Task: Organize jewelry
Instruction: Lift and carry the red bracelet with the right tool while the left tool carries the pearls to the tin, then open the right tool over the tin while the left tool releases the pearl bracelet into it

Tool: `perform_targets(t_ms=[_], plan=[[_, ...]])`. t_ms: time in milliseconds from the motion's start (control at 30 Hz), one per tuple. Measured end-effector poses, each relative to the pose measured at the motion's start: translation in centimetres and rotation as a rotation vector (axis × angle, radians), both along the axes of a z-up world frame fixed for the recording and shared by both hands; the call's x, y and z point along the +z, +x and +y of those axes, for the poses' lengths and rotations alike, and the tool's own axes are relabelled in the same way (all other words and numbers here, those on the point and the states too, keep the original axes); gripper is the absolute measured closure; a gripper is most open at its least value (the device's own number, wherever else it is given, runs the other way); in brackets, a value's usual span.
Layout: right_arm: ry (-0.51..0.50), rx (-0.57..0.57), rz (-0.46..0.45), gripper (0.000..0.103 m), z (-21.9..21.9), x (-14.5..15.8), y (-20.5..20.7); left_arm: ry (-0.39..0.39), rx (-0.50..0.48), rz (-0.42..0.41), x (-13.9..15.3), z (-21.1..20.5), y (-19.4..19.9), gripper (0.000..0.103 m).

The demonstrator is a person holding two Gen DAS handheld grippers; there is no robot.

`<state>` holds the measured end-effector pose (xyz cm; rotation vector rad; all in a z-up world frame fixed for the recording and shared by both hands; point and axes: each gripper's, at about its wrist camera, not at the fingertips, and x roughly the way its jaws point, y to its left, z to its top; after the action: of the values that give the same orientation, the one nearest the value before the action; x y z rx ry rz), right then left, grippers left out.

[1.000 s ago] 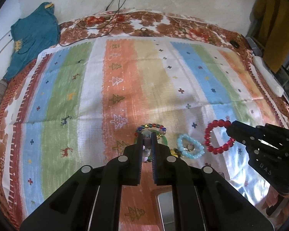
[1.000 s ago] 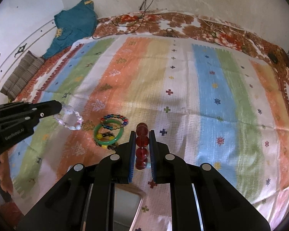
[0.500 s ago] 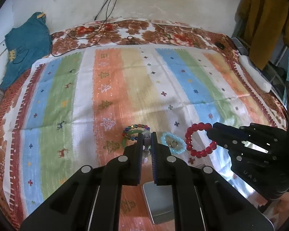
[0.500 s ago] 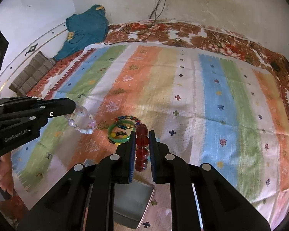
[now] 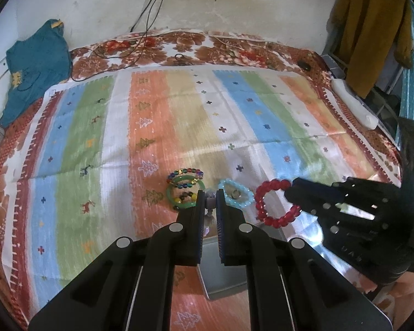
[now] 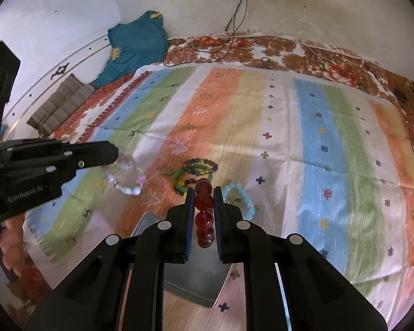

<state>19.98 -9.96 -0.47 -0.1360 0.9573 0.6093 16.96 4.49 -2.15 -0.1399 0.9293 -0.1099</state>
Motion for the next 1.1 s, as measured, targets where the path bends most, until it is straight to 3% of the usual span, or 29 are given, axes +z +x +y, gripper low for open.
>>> perform_targets(t_ms=[400, 800, 833, 867, 900, 933, 1100], plan=[[-0.001, 0.026, 0.021, 0.089, -0.7, -0.2, -2.8, -0.003, -0.041, -0.011, 0.5, -2.0, -2.9, 0.095], [0.020, 0.023, 0.034, 0.089, -1.1, -0.1, -5.1, -0.017, 0.003, 0.008, -0.7, -2.3, -4.9, 0.094], [0.026, 0.010, 0.028, 0.084, -1.3, 0.1, -5.2, -0.030, 0.015, 0.003, -0.6, -2.0, -5.0, 0.092], [0.027, 0.001, 0.024, 0.068, -1.4, 0.2, -5.2, -0.040, 0.021, 0.000, -0.5, -1.9, -5.1, 0.081], [0.034, -0.006, 0.015, 0.060, -1.7, 0.4, -5.3, -0.047, 0.026, -0.004, -0.4, -1.7, -5.1, 0.071], [0.038, -0.008, 0.011, 0.053, -1.8, 0.4, -5.3, -0.049, 0.031, -0.009, -0.3, -1.6, -5.2, 0.070], [0.022, -0.035, 0.025, 0.053, -2.4, -0.1, -4.4, -0.048, 0.077, 0.000, -0.5, -0.6, -4.8, 0.068]])
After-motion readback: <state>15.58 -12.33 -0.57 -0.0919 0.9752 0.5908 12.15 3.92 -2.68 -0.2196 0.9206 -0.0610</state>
